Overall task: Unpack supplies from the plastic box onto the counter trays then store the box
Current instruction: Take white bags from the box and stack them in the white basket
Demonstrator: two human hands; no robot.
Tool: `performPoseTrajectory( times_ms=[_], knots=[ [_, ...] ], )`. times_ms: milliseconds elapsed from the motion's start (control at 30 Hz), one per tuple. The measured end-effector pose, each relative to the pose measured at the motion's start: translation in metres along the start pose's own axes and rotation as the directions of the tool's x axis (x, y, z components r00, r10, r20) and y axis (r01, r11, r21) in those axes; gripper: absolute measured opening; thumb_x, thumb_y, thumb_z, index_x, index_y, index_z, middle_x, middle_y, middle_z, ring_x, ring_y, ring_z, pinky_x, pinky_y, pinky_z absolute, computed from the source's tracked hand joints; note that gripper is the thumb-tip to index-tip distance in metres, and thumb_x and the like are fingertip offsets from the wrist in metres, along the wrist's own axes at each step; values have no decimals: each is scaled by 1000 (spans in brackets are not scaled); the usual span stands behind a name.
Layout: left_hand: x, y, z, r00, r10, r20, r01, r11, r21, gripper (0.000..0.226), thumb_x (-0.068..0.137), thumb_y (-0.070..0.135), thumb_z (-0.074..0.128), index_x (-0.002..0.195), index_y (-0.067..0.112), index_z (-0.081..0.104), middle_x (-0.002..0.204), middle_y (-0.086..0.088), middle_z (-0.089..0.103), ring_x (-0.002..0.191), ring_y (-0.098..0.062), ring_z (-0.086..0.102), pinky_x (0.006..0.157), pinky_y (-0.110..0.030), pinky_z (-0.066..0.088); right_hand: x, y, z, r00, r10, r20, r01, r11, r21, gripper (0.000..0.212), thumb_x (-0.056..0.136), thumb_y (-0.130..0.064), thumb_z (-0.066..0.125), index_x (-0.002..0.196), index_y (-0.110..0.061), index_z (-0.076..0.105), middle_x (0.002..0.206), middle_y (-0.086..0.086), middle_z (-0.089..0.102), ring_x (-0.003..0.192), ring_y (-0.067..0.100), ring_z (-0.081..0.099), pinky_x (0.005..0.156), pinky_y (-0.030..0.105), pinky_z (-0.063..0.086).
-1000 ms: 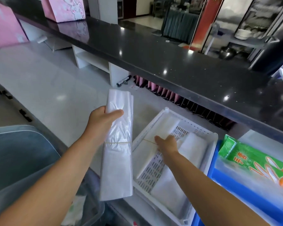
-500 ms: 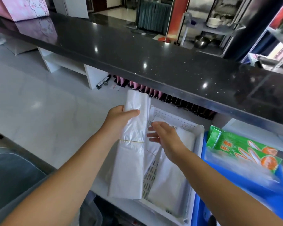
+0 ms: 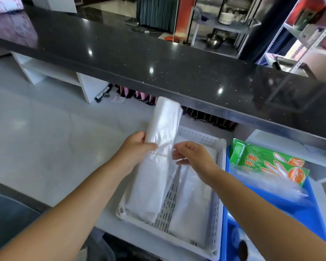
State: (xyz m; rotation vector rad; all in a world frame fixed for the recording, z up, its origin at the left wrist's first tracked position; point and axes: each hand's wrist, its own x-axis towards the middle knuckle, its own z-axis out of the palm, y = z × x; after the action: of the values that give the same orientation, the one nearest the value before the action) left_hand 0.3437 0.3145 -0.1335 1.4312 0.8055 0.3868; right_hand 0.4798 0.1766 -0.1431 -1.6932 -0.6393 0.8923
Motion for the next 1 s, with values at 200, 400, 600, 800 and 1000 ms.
performPoseTrajectory(
  times_ms=[200,400,600,800,1000],
  knots=[
    [17,20,-33,989,18,-144,-22,999,-27,29,56,19,65,81,3,60,67,-9,56,55,-18,52,54,-26,41,-17,34,-22,794,-192,576,607,205,-768,48,70,17,54,106,-11,68,116,9,65,104,29,61,91,36,50],
    [16,8,-25,995,-9,-102,9,1000,-4,16,54,20,66,68,13,61,54,4,59,44,-8,54,44,-19,42,-13,36,-33,654,-187,733,718,-149,-679,54,57,1,74,106,-19,67,95,0,68,86,22,65,89,35,51],
    [12,-3,2,1000,-13,-13,13,998,64,21,54,22,65,70,12,59,63,-3,56,53,-16,50,52,-24,39,-9,39,-38,632,-186,753,707,-261,-658,28,67,-16,77,89,-26,65,94,1,61,87,23,58,89,40,50],
    [12,-24,31,996,-34,86,5,949,316,32,53,30,65,72,7,57,69,-4,57,63,-20,54,61,-29,42,-18,32,-52,625,-191,757,722,-227,-653,21,72,-16,76,85,-28,65,87,-10,71,86,15,65,102,37,42],
    [13,-45,76,985,-35,169,-46,891,451,24,71,27,70,77,11,52,75,-5,54,68,-20,51,62,-31,38,-38,30,-72,627,-339,701,610,-347,-713,21,72,-2,67,82,-20,62,68,-2,61,71,22,58,97,39,47]
  ],
)
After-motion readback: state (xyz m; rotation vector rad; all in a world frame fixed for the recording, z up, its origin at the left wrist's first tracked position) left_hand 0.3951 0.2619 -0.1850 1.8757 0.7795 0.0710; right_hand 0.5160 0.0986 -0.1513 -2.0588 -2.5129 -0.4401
